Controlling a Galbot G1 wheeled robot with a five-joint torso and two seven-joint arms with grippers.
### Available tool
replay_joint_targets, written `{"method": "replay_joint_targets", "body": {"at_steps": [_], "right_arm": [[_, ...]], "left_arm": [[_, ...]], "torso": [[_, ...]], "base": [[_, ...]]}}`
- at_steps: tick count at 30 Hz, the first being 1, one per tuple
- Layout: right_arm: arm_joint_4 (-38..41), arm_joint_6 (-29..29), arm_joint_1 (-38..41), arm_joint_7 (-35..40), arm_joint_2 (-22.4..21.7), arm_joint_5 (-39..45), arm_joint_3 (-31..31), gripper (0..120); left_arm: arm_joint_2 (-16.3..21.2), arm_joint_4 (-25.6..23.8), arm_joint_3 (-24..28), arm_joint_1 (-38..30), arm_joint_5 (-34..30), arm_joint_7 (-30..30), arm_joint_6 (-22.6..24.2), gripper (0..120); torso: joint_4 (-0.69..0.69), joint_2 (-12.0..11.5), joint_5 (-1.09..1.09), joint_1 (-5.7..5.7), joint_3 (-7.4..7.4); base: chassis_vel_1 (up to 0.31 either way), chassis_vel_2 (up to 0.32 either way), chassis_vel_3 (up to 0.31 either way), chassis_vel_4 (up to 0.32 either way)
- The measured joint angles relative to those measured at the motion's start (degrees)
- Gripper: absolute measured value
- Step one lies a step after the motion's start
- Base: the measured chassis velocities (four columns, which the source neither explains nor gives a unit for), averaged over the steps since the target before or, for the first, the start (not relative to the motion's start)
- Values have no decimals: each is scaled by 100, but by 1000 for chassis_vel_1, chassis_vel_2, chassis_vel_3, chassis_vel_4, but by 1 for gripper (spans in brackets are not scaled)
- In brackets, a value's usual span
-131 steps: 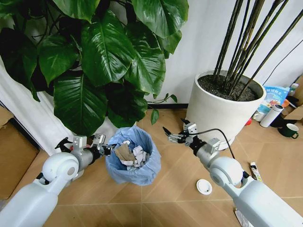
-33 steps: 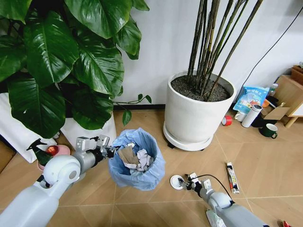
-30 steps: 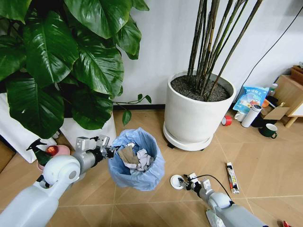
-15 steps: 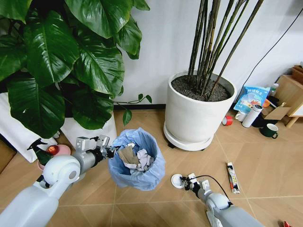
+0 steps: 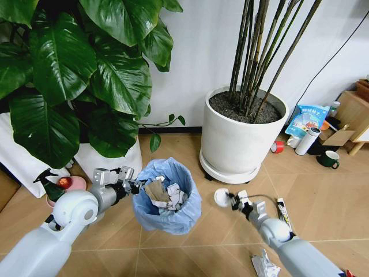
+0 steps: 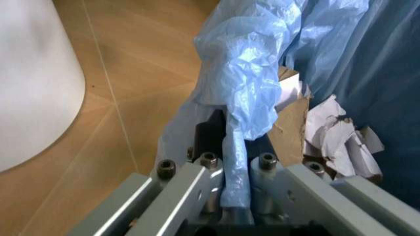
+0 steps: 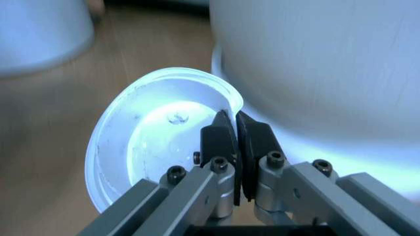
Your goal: Pick up the trash bin and place the garbage on the floor into it.
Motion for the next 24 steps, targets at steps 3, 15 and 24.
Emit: {"method": "replay_joint_targets", "body": {"at_steps": [3,15,24], "right_arm": [[535,114,226,55,-107,-40,33,0],[2250,-47,1081,121,-441,286,-62,0],[3122,-378,1530,113,-556,513,-425,0]], "left_arm": [[24,31,15,-11,1,0,0,0],[58,381,358,-497,-200,5,0,0],[-199,923,1218,-1576,-404,10,0,0]], "torso": [[2,0,1,0,0],[2,1,0,-1,0],[0,1,-1,-1,0]], "base": [[0,0,0,0],[0,0,0,0],[0,0,0,0]]}}
